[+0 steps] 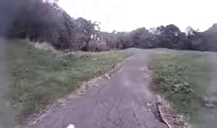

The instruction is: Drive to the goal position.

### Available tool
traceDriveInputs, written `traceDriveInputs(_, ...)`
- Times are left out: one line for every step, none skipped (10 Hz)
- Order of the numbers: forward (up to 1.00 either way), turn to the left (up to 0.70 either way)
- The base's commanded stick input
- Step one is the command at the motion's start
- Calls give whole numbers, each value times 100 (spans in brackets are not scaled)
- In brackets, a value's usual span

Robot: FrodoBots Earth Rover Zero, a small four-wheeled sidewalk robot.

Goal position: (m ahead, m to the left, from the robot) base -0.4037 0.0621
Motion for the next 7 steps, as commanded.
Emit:
traceDriveInputs(85, -34)
traceDriveInputs(85, -34)
traceDriveInputs(85, -34)
traceDriveInputs(85, -34)
traceDriveInputs(85, -34)
traceDriveInputs(85, -34)
traceDriveInputs(85, -34)
